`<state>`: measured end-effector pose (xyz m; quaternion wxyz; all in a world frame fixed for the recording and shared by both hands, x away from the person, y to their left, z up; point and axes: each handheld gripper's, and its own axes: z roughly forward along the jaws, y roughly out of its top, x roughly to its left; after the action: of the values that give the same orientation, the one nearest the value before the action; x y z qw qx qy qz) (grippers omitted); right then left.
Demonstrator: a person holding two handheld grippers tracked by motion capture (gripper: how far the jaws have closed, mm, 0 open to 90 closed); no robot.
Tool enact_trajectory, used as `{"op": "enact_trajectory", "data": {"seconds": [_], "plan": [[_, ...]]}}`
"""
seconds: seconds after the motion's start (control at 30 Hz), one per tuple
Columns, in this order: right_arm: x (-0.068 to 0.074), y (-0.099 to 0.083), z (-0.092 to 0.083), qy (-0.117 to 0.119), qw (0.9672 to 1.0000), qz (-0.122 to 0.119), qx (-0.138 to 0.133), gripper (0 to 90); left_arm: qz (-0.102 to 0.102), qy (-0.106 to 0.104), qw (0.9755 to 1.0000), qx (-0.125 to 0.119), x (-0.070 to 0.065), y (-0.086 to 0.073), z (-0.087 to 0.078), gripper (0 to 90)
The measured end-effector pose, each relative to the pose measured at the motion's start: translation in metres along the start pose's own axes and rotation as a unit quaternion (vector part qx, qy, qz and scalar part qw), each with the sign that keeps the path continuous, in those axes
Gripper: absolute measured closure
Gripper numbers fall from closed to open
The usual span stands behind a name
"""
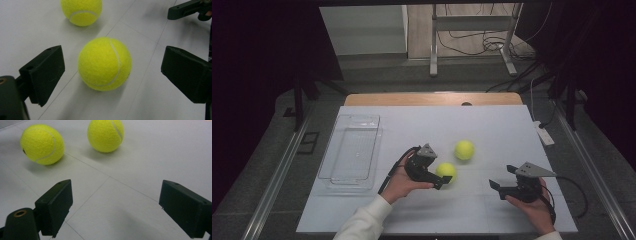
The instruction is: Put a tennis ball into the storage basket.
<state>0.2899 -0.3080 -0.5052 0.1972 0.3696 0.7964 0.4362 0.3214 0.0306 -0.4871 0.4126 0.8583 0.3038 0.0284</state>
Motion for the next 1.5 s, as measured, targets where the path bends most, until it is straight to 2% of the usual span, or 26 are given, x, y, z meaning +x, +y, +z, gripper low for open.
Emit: {"op": "enact_trajectory", "data": {"seconds": [0.47,0.77,0.87,0.93,1.0,1.2,1.5], "plan": [[0.0,0.0,0.0,0.0,1.0,0.0,0.001,12.4,0.0,0.009,0.9995,0.031,0.003,-0.001,0.026,5.1],[0.0,-0.001,0.0,-0.001,1.0,0.001,0.003,12.4,-0.005,0.007,0.999,0.044,0.005,-0.002,0.037,7.0],[0.0,-0.001,0.0,-0.001,1.0,0.001,0.003,12.4,-0.003,0.008,0.9988,0.049,0.004,-0.002,0.039,11.8],[0.0,-0.001,0.0,-0.001,1.0,0.001,0.003,12.4,0.004,0.019,0.9986,0.05,0.004,-0.003,0.039,19.7],[-0.001,-0.001,0.0,-0.001,1.0,0.001,0.003,12.3,0.004,0.017,0.9987,0.049,0.004,-0.002,0.038,25.2],[-0.001,-0.001,0.001,-0.002,1.0,0.0,0.003,12.3,0.012,0.02,0.9986,0.048,0.003,-0.003,0.037,26.0],[-0.001,-0.001,0.0,-0.003,1.0,0.001,0.002,12.4,0.008,0.024,0.999,0.036,0.004,-0.003,0.031,26.2]]}}
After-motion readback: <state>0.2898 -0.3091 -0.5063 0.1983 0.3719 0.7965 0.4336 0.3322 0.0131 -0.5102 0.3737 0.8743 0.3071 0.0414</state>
